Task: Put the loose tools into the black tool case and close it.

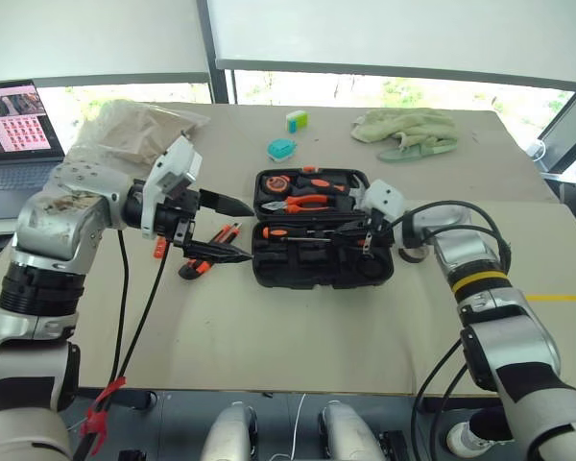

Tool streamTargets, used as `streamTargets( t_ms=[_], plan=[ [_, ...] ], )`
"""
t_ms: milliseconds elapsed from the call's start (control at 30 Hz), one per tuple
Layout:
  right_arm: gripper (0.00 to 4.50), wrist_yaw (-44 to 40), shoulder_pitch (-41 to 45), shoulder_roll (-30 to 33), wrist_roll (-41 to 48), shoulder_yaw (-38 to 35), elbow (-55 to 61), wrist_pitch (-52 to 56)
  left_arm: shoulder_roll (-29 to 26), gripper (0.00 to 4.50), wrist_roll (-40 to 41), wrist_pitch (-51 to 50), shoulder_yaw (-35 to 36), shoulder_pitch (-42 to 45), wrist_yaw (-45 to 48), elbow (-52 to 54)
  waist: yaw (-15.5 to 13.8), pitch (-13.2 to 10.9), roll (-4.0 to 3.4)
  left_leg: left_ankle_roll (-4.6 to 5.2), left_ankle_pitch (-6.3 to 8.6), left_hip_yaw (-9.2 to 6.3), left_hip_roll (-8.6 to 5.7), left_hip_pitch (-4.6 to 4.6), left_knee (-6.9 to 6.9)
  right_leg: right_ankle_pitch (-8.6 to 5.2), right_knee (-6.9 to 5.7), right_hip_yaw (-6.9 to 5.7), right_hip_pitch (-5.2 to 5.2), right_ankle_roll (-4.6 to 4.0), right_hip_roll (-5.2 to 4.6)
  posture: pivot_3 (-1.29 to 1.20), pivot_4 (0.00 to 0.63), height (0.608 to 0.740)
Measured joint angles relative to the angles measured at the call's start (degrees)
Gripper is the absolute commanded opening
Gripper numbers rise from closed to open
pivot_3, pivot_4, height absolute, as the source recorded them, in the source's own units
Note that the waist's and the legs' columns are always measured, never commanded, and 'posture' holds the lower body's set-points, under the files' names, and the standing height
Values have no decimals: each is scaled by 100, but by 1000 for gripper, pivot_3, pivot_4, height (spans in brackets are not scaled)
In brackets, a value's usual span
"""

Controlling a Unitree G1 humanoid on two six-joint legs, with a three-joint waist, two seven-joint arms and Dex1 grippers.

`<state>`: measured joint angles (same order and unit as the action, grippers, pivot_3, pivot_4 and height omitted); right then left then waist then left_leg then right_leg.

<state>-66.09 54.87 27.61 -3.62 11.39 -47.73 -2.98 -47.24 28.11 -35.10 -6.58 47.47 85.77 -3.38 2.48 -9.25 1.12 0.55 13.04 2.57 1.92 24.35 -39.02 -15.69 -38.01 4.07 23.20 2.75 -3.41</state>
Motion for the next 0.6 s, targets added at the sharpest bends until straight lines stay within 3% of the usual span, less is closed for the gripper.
streamTargets(
  t_ms=[300, 467, 500, 533, 600],
  plan=[
    [49, 269, 0, -22, -332, 175, -32, -530, 39, 4500, -101, 37, -42, 59, 26, -103, 11, 1, 2, 0, 0, -2, 2, -13, 1, 0, -3, 0, -9, -1, 2, 0, 150, 740],
    [49, 155, -127, -42, -29, -38, 325, -40, 39, 4500, -100, 37, -26, -122, -96, 31, 7, 0, 3, 0, 0, -9, 3, -9, 1, 0, -4, 1, -6, -1, 2, 0, 150, 740],
    [591, 76, -227, -66, 222, -158, 612, 381, 37, 4500, -100, 32, -7, -171, -151, 60, 8, -1, 4, 0, 0, -11, 3, -4, 0, 0, -5, 1, -1, -1, 2, 0, 150, 740],
    [688, 18, -385, -84, 649, -375, 1240, 1175, 38, 4500, -99, 14, 72, -280, -277, 137, 10, -6, -3, 0, 0, -13, 4, 8, 1, 1, -12, 3, 10, -2, 0, 0, 150, 740],
    [1414, 16, -462, 3, 1213, -683, 2197, 2202, 33, 4500, -100, -7, 127, -405, -467, 208, 1, -10, -8, 0, 0, -18, 3, 17, 1, 1, -22, 1, 16, -2, -1, 0, 150, 740]
  ],
)
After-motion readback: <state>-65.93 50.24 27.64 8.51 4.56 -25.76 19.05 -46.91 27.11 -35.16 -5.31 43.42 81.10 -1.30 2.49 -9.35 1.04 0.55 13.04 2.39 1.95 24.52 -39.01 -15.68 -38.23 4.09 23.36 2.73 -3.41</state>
